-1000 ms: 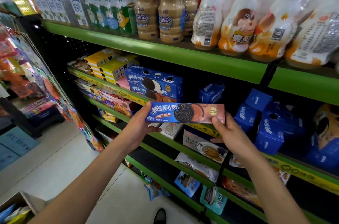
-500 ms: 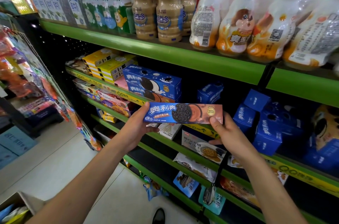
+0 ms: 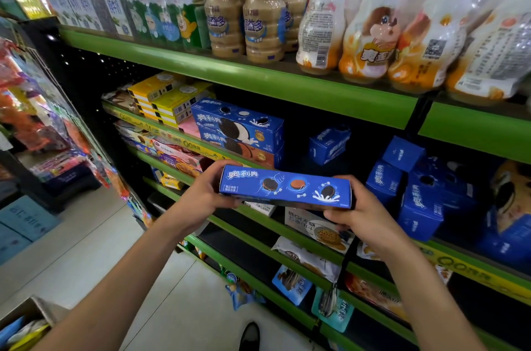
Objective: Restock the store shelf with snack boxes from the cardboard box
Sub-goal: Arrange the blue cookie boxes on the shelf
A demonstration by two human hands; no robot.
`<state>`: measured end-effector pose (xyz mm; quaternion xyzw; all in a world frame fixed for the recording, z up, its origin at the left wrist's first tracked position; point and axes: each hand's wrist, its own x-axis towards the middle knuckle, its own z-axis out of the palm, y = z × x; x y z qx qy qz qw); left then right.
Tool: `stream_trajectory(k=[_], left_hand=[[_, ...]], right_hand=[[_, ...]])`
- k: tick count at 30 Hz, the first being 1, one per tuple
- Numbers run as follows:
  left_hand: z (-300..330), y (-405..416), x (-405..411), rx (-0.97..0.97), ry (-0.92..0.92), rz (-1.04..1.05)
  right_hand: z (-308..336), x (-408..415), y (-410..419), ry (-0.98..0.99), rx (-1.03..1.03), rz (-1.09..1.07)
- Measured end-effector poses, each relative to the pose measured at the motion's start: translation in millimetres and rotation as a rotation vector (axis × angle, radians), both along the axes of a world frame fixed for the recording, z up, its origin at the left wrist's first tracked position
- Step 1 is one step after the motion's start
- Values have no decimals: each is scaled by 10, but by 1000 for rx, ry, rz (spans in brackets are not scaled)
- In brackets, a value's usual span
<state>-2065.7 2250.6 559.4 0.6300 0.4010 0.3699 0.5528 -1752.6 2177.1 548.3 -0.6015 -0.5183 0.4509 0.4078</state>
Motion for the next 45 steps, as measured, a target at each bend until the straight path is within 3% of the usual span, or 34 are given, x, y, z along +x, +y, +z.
stream_trajectory(k=[28,45], left_hand=[[86,-2,77,53,34,47],[-9,-1,45,-23,45,26]], right_hand=[[82,-30,-20,-49,29,-29],[71,-40,-21,-85,34,-38]])
